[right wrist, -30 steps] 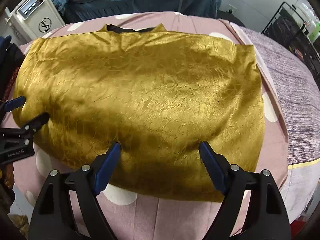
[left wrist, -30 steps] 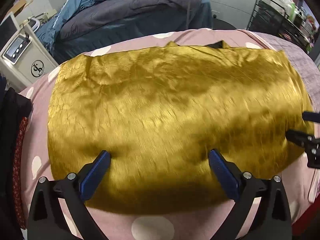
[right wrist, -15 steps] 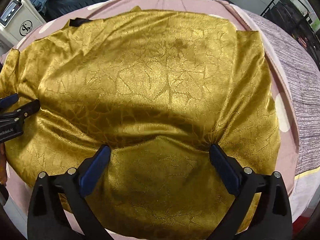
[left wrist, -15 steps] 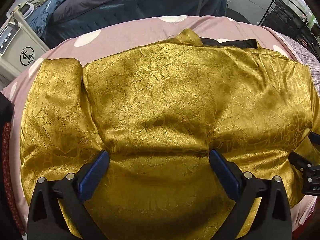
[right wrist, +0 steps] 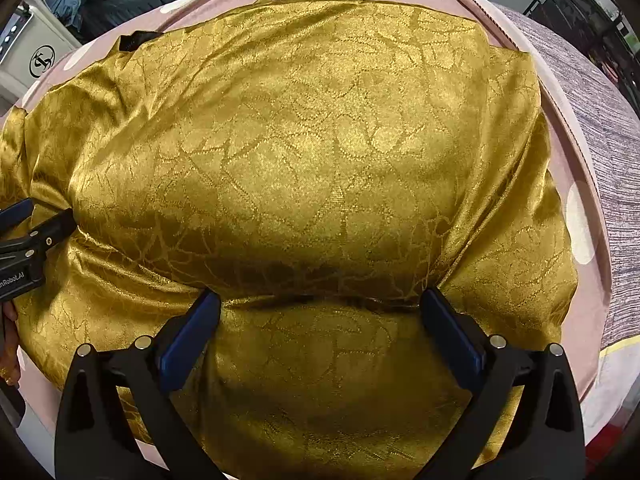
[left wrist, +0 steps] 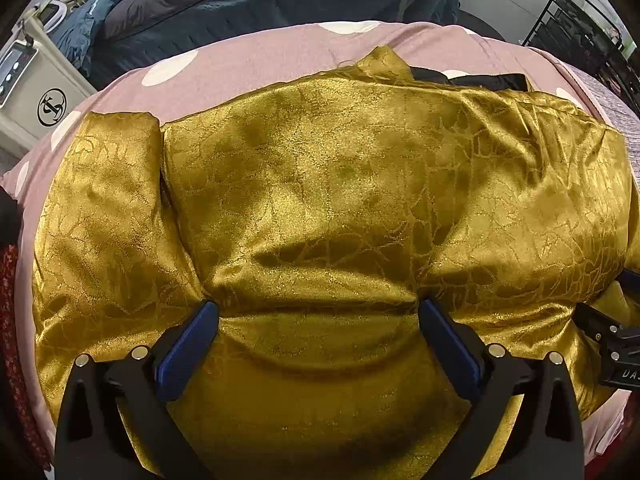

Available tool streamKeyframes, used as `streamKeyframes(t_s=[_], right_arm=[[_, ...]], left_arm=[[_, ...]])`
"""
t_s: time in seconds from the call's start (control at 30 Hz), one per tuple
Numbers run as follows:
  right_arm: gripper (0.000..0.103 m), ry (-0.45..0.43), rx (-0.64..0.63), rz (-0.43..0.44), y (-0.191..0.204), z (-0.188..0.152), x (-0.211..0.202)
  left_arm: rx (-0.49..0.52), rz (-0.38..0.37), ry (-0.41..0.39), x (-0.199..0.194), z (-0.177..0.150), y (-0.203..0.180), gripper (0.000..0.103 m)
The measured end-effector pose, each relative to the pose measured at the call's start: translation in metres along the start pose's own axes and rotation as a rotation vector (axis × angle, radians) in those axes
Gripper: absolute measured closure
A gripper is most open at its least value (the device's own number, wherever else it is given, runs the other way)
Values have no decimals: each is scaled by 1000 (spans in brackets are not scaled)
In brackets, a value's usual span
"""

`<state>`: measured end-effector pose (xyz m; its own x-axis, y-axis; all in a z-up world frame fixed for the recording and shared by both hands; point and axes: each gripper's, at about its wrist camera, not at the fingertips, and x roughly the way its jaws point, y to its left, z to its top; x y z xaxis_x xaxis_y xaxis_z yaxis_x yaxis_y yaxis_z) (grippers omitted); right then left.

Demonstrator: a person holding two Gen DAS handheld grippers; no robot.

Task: Fold large clothes
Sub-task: 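Release the folded jacket and smooth it flat with both tools, then grasp the folded gold bundle with the left tool while the right tool grasps it too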

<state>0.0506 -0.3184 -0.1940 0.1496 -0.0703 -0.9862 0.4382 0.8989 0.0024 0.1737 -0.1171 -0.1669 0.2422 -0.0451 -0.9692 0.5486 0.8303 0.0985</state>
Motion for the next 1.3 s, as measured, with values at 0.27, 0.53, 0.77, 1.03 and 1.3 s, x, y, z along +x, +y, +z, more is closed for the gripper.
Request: streamKeyframes(t_s=[0.27,0.53,0.77,1.03,1.3], right_arm=[[5,-22,-3,13,-15,-12,-25],[5,-192,58,46,-42,-47,-79],[5,-202,312,122,-129,-72,-87],[5,-128,437,387,-178,-71,-62],[5,-66,524,586,-194,-62,-23]], left_arm=[[-19,-28,-17,-27,-7,8,6],[-137,-62,-157,-87,-60,42,6],[-333,-95,-158,-103,-99,124,6],[-502,-303,-97,-74,-95,191,9],[-431,-496,46,-13,-57,170,9]])
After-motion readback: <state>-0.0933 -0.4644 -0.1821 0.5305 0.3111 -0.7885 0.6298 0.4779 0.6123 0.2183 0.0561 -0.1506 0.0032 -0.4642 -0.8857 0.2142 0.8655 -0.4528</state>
